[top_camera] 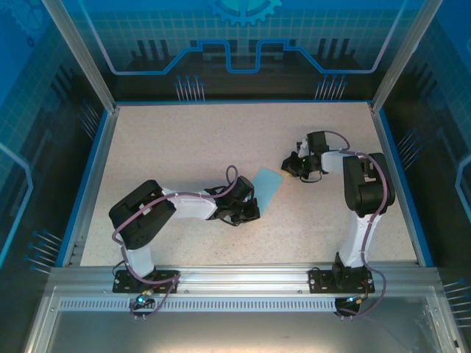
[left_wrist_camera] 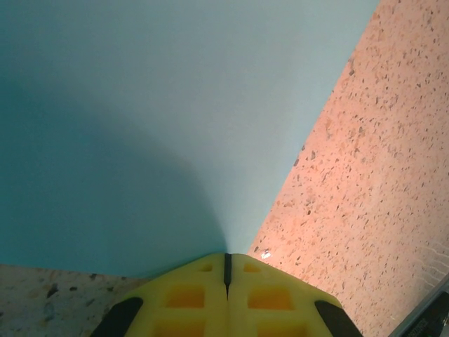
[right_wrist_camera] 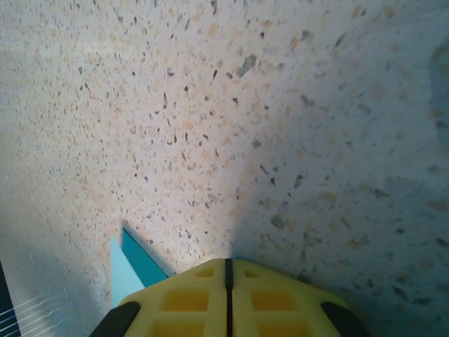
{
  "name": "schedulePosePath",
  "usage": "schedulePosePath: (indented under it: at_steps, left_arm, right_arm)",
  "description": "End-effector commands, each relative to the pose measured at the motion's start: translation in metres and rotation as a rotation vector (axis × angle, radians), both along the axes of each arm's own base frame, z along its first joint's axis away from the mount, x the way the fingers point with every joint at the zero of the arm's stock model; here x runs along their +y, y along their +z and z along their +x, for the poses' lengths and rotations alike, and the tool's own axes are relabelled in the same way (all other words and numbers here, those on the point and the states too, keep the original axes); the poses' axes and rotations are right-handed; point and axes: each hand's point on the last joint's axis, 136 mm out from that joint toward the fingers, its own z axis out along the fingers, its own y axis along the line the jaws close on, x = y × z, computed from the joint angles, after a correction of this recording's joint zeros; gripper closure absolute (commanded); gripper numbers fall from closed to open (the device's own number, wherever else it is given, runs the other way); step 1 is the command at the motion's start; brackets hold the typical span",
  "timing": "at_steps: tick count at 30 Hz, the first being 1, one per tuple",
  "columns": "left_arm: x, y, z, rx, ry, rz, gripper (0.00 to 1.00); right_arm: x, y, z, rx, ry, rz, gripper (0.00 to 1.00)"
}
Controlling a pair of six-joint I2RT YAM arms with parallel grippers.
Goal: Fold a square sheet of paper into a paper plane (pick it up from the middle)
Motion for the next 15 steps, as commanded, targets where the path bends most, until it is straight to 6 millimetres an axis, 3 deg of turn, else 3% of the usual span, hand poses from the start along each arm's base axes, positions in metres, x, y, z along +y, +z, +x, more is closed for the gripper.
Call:
schedulePosePath:
  at_steps: [1, 6, 9, 12, 15]
  left_arm:
    - [0.02, -0.021, -0.026, 0.092, -0.027, 0.119, 0.99]
    - [0.011, -0.007, -0.016, 0.061, -0.029, 0.095, 0.97]
    - [0.0, 0.013, -0.005, 0.02, -0.033, 0.057, 0.92]
    - [-0.005, 0.037, 0.007, -0.031, -0.022, 0.021, 0.85]
    - [0.004, 0.054, 0.019, -0.069, 0.014, 0.001, 0.76]
  right_arm:
    - [-0.015, 0.022, 0.017, -0.083, -0.048, -0.026, 0.92]
    - [-0.003, 0.044, -0.007, -0.103, -0.014, -0.026, 0.9]
    - [0.009, 0.051, -0.026, -0.102, 0.027, -0.027, 0.87]
    - [0.019, 0.052, -0.047, -0.086, 0.07, -0.052, 0.82]
    - [0.026, 0.049, -0.063, -0.065, 0.108, -0.094, 0.76]
